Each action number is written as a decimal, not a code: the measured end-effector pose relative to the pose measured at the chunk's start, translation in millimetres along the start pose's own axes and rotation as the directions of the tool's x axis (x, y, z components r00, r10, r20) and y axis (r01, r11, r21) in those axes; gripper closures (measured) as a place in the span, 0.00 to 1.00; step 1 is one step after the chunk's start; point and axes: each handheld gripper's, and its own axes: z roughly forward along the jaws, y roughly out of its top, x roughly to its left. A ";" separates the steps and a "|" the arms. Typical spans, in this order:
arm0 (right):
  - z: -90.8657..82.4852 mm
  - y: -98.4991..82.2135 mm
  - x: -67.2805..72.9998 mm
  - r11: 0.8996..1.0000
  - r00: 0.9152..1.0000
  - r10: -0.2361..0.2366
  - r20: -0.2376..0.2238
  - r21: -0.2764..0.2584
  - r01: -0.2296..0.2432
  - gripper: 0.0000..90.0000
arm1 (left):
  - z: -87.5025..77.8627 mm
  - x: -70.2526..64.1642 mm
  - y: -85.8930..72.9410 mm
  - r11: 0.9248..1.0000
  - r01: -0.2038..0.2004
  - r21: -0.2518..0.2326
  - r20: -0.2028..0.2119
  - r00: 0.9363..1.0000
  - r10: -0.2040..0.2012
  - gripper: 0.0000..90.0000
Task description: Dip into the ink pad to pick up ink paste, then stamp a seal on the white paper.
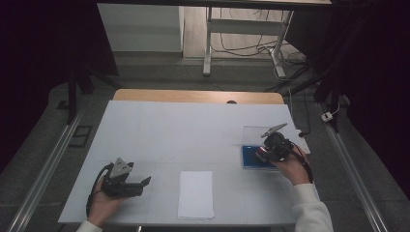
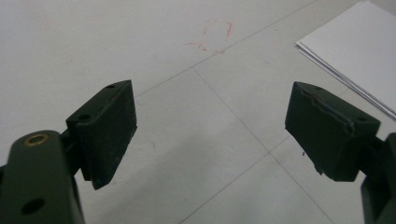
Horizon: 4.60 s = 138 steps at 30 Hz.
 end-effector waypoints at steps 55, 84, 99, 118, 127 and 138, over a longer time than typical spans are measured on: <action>-49.0 -1.2 1.3 0.953 0.990 0.023 -0.142 -0.297 -0.065 0.78 | 0.3 1.1 -0.1 1.000 -0.002 -0.003 0.000 1.000 0.002 0.19; -52.0 19.3 37.2 0.937 0.967 -0.099 -0.236 -0.350 0.010 0.78 | 0.4 0.9 0.0 1.000 -0.004 -0.001 0.000 1.000 0.004 0.19; -58.9 29.4 57.1 0.921 0.950 -0.170 -0.263 -0.385 0.059 0.78 | 0.2 0.6 0.2 1.000 -0.003 -0.002 -0.001 1.000 0.003 0.19; -57.1 38.1 77.7 0.910 0.925 -0.237 -0.298 -0.401 0.104 0.78 | 0.3 0.7 0.2 1.000 -0.006 0.000 0.000 1.000 0.006 0.19; -56.4 42.6 89.5 0.904 0.911 -0.270 -0.311 -0.407 0.129 0.78 | 0.4 0.7 0.1 1.000 -0.005 0.000 -0.002 1.000 0.005 0.19; -56.2 49.0 109.6 0.891 0.889 -0.328 -0.319 -0.418 0.179 0.78 | 0.1 0.5 0.2 1.000 -0.005 -0.002 -0.003 1.000 0.005 0.19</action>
